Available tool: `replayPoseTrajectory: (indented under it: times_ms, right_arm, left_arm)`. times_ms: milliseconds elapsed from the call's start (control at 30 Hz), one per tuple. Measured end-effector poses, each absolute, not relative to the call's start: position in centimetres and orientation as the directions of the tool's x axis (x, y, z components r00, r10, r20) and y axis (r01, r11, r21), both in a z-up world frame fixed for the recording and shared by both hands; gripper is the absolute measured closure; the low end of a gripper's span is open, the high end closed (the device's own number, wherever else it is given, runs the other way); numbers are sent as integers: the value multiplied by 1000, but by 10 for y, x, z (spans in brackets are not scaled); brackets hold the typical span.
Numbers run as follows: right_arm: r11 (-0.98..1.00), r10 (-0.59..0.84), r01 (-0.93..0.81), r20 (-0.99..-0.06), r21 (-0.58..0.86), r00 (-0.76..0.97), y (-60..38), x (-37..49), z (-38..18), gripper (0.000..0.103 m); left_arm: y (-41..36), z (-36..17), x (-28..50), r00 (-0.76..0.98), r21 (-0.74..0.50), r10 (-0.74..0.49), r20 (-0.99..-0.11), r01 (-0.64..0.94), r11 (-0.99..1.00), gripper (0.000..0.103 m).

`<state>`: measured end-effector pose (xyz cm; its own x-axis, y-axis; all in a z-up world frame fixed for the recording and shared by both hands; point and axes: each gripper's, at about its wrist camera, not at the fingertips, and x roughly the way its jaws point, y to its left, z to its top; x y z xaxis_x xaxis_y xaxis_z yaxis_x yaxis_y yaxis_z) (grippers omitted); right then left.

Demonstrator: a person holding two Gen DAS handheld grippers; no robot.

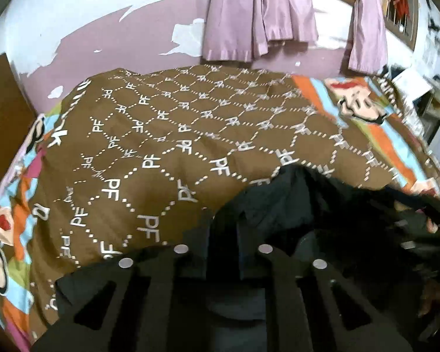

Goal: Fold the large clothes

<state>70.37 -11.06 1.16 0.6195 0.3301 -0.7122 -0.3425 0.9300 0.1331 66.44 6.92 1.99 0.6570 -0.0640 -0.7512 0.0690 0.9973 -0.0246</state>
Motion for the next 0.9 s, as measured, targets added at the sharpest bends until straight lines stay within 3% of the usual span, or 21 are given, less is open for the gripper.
replayPoseTrajectory:
  times_ms: [67,100,333,533,633,900]
  right_arm:
    - [937,301,-335,-725,103,620,-109,703,7,79]
    - [941,285,-327,-725,86,627,-110,701,7,93]
    - [862,504,-402,-615,310,606,-160,658,37,95]
    - [811,579,-478,-583,338,570,-182,604,46,95]
    - [811,560,-524,-606,261,565,-180,583,42,95]
    - [832,446,-532,-762,160,469,-165,576,-11,95]
  left_arm:
    - [70,26,659,674,-58,-101,-731,86,995,96]
    - [70,28,657,680,-70,-122,-723,104,992,96]
    - [104,49,627,698,-209,-280,-659,188,960,98]
    - [124,60,578,663,-245,-388,-640,303,921,99]
    - [114,48,549,617,-204,-392,-682,354,912,100]
    - [80,-19,529,481,-64,-242,-842,356,932,100]
